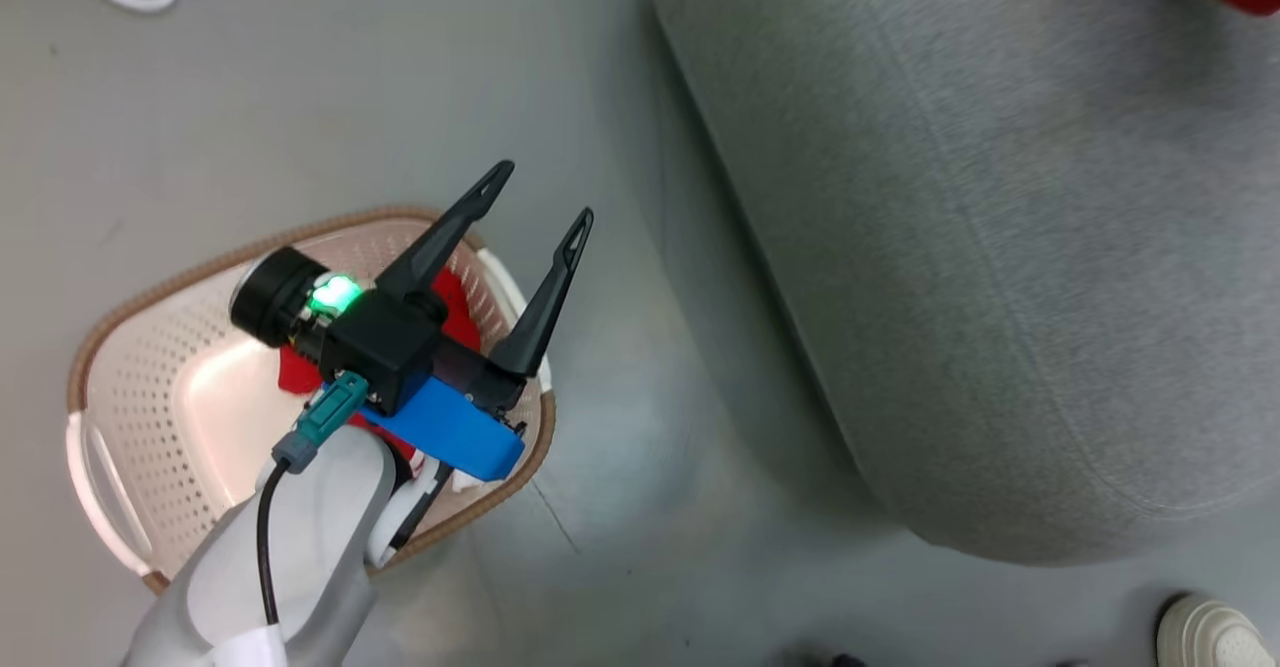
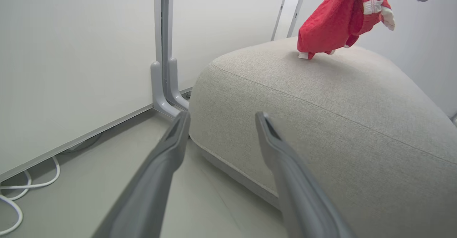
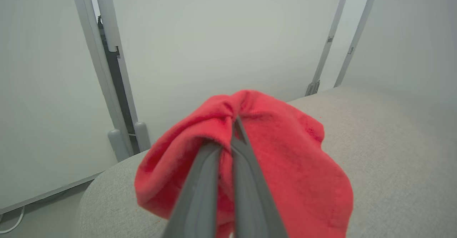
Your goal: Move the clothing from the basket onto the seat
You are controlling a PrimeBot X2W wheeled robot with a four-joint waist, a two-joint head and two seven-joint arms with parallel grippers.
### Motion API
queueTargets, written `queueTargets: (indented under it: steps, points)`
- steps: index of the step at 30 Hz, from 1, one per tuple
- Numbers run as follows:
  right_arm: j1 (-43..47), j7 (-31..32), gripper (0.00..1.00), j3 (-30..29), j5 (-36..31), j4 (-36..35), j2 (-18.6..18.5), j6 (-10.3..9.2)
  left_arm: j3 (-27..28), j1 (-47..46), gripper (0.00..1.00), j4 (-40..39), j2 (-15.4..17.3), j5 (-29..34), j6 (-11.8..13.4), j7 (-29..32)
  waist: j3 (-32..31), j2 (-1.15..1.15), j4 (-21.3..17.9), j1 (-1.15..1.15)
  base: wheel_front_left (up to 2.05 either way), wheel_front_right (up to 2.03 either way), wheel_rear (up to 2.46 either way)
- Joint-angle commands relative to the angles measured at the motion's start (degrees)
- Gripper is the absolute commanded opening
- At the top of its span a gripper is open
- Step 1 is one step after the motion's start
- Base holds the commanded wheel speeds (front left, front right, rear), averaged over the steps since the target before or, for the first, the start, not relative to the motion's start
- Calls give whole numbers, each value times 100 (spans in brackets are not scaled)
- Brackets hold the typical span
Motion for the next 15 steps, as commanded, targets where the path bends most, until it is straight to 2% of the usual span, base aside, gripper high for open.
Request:
queueTargets:
  steps: [1, 7, 15]
  points:
    - [-116, -70, 0, -84, -27, 44, -16, 2, -26, -153, 100, -44, 15, 32, -13, -19, 543, 0, 276, -1, 0, 0, 0]
    - [-171, -451, 0, -487, -103, 520, 41, 2, -246, -394, 100, -151, 54, 100, -13, -14, 893, 0, 361, -1, 0, 0, 0]
    - [-56, -741, 0, -506, -192, 1182, 177, 1, -272, -434, 100, -142, 89, 78, -13, -23, 886, 0, 415, -1, 0, 0, 0]
